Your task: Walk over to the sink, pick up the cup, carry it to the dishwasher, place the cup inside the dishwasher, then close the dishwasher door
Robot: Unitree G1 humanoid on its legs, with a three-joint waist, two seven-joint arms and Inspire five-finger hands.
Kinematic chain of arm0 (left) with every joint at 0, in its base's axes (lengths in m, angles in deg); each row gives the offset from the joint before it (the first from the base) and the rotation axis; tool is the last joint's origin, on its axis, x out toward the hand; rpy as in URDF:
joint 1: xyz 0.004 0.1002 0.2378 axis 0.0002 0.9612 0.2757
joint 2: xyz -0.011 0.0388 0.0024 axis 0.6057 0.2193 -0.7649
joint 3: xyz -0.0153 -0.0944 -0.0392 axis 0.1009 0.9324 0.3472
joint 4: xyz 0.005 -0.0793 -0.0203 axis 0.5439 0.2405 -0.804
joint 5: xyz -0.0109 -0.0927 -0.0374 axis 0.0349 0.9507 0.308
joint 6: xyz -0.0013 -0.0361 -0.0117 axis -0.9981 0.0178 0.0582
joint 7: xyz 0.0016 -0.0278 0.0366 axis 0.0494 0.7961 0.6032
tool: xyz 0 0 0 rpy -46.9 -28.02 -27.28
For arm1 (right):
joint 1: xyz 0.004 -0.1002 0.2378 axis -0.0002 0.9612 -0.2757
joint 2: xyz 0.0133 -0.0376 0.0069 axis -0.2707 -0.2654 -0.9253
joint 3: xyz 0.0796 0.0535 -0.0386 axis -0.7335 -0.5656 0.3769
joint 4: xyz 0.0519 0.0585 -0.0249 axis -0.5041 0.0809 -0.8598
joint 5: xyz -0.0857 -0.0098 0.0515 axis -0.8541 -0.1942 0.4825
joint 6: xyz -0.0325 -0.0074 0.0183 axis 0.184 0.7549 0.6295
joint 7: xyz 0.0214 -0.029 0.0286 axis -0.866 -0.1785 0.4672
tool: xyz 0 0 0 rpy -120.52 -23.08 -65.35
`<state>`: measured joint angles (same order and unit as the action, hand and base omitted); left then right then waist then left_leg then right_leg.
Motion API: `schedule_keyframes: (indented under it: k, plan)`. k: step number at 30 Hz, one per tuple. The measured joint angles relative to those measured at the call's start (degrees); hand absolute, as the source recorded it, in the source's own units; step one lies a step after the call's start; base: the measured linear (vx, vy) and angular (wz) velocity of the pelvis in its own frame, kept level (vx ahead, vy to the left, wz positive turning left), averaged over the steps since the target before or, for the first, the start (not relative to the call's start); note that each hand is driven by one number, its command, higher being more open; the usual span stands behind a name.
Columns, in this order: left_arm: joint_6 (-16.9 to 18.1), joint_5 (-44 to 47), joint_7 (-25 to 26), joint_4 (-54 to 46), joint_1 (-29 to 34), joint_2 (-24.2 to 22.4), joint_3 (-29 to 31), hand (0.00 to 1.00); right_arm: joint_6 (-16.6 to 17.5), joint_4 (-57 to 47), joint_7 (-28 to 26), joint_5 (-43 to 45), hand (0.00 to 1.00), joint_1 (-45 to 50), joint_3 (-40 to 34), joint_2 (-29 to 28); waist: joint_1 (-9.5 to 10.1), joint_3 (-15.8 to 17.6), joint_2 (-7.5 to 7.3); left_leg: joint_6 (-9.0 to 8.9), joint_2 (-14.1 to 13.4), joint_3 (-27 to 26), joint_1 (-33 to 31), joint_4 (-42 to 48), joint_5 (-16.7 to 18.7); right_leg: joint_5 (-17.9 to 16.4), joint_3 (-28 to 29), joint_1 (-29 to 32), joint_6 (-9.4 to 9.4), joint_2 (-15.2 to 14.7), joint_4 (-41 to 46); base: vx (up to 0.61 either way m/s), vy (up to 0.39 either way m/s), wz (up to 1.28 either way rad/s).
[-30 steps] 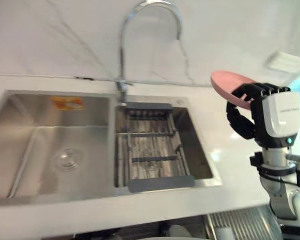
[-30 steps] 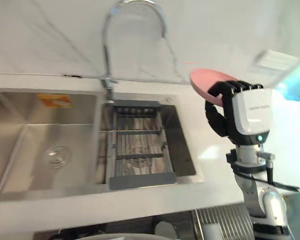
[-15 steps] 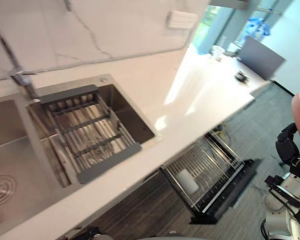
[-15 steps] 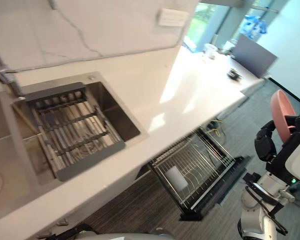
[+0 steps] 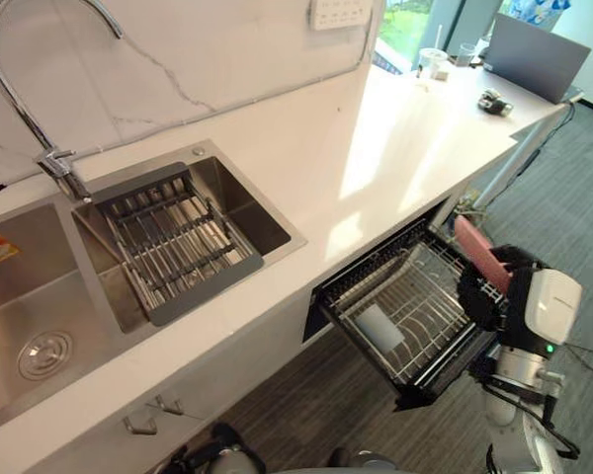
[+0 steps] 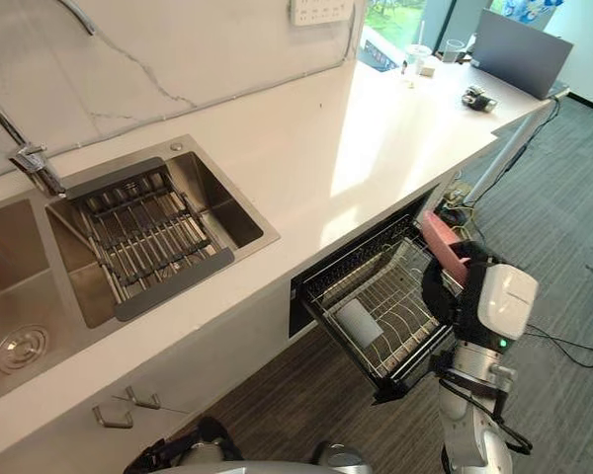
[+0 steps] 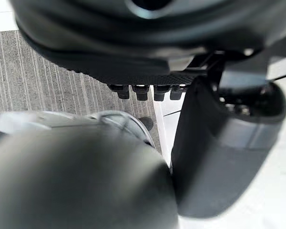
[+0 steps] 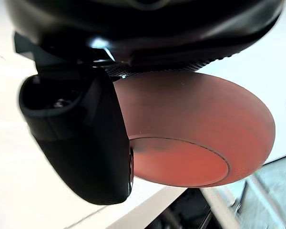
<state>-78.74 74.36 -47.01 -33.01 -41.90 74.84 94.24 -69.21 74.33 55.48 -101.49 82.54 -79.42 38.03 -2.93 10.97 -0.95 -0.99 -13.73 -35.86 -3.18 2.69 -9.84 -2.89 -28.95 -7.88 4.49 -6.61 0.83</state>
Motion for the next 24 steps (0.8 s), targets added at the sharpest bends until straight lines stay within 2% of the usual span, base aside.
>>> schedule_keyframes:
  k: [5,9,15,18,20,22,23,24]
  plan:
    - [-0.02,-1.27,-0.22,-0.39,-0.53,-0.69,-0.08,1.00,-1.57,5.35,-2.99,0.03,0.00,-1.74,1.99,1.09,0.69,1.07,1.61,-0.01,1.21,2.68,-0.07,1.65,1.62,0.59,-0.42,-1.45,1.02,-1.32,-0.87,0.09,0.059,0.04]
    - [-0.02,-1.70,-0.45,-0.38,-0.86,-1.21,-0.12,1.00,-4.87,9.14,-3.93,0.08,0.00,-2.08,3.31,2.00,0.82,1.73,2.83,-0.33,1.35,3.79,-0.35,2.08,1.99,0.62,-0.59,-1.61,1.07,-1.29,-1.04,0.03,0.004,0.02]
    - [-0.02,-2.13,-0.97,-0.95,-0.94,-2.04,-0.31,1.00,-12.09,14.46,-3.92,2.64,0.00,-3.11,2.93,5.29,0.81,2.60,4.73,-0.38,1.78,6.40,-1.45,2.09,2.01,0.70,-1.02,-0.86,1.24,-1.47,-0.73,0.00,0.006,0.04]
    - [-0.02,-2.11,-0.82,-1.15,-1.25,-2.14,-1.20,1.00,-14.08,17.05,-3.90,4.40,0.00,-4.65,2.88,6.73,0.85,3.10,5.61,-0.37,1.90,6.88,-2.30,2.47,2.01,0.75,-1.04,0.01,1.33,-1.76,-0.19,0.00,0.010,0.01]
    - [-0.03,-2.14,-1.04,-1.46,-2.23,-2.42,-1.68,1.00,-14.51,18.21,-3.82,4.62,0.00,-7.39,2.93,8.42,0.86,4.58,6.95,-0.37,1.90,7.69,-3.54,2.77,2.00,0.76,-0.62,1.83,1.33,-2.05,0.71,-0.04,0.045,-0.08]
    - [-0.03,-2.13,-1.50,-2.49,-2.95,-2.59,-2.32,1.00,-15.49,19.20,-3.75,4.75,0.00,-10.93,3.11,9.95,1.05,6.78,7.55,-0.37,2.05,9.21,-4.62,2.64,2.01,0.68,0.30,4.05,1.27,-2.48,2.00,-0.06,0.064,-0.20]
    - [-0.04,-2.13,-1.71,-3.24,-3.76,-2.59,-2.45,1.00,-16.19,19.25,-3.74,4.80,0.00,-13.05,3.17,10.95,1.46,8.24,8.54,-0.36,2.23,9.40,-4.99,2.48,2.00,0.67,1.04,5.31,1.30,-2.83,2.75,-0.05,0.072,-0.24]
    - [-0.04,-2.14,-1.73,-3.31,-4.55,-2.56,-2.53,1.00,-16.64,19.59,-3.76,4.78,0.00,-14.78,3.61,12.13,1.59,9.71,8.26,-0.25,2.64,9.76,-5.72,2.17,1.92,0.72,1.34,6.68,1.31,-3.21,3.25,-0.04,0.086,-0.20]
